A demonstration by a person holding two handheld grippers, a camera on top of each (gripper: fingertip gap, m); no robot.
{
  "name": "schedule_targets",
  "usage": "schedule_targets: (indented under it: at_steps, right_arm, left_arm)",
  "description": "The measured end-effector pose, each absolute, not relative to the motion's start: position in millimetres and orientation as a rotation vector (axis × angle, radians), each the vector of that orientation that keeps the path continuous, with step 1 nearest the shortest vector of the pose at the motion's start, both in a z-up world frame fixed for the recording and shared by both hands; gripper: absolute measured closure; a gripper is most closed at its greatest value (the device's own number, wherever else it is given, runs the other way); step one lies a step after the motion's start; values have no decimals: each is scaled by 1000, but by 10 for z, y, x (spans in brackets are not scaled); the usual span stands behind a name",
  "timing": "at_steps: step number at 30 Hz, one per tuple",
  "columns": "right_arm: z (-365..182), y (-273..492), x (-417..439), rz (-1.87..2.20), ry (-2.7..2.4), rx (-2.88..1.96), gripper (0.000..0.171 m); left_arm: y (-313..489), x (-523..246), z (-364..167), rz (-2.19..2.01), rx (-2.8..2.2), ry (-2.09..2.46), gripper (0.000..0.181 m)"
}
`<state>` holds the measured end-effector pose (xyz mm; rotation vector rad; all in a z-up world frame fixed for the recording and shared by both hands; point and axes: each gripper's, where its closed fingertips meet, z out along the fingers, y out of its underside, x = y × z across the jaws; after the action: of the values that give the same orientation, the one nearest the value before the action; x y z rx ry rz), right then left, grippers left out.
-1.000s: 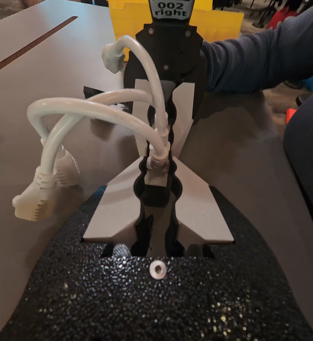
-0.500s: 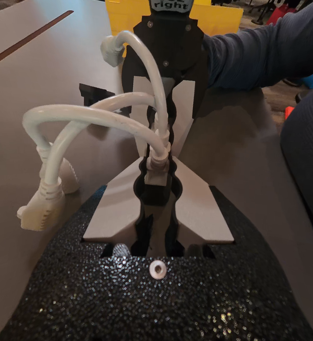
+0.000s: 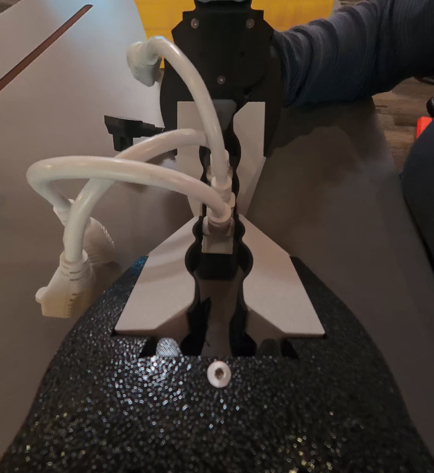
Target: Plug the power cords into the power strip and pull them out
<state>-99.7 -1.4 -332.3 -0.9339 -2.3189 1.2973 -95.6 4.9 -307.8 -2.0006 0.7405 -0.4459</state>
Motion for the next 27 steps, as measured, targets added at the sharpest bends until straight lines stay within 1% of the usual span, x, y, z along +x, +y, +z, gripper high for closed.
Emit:
schedule_targets:
  at_steps: [2,3,4,5,7,8,11,13,16,17,21,22,23,27]
  right_arm:
    - [-3304,20,-1066,1355,-2258,-967,146]
    - [-3300,30,-1078,1363,-2262,-977,142]
    - [-3287,38,-1079,1370,-2264,-980,137]
    - [-3265,38,-1068,1393,-2259,-978,123]
    - [-3254,104,-1062,1373,-2226,-983,106]
    - [-3262,160,-1052,1326,-2218,-966,101]
    - [-3252,309,-991,1218,-2172,-910,94]
    - [-3207,349,-905,1206,-2095,-822,95]
    - [-2916,435,-775,1157,-1839,-632,100]
    - [-2844,478,-726,1126,-1763,-593,108]
    - [-2722,679,-661,900,-1610,-525,118]
    - [-2676,714,-665,859,-1572,-507,121]
    - [-2635,751,-671,825,-1534,-496,127]
    - [-2541,941,-711,701,-1429,-509,138]
  left_arm:
    - [99,-1019,-3061,-514,-1972,663,159]
    - [122,-1039,-3047,-550,-1948,625,159]
    - [132,-1062,-3075,-560,-1963,606,146]
    - [134,-1102,-3159,-537,-2020,599,120]
    - [120,-1132,-3280,-467,-2068,639,101]
    - [123,-1133,-3300,-433,-2064,659,97]
    - [134,-1158,-3377,-388,-2081,677,96]
    - [111,-1143,-3440,-424,-2096,693,93]
    - [40,-1079,-3549,-501,-2140,747,89]
    - [29,-1065,-3544,-504,-2132,760,94]
    - [16,-1072,-3524,-527,-2124,748,119]
    - [25,-1090,-3515,-540,-2128,723,132]
    - [18,-1084,-3505,-575,-2128,712,138]
    - [59,-1078,-3413,-756,-2119,561,139]
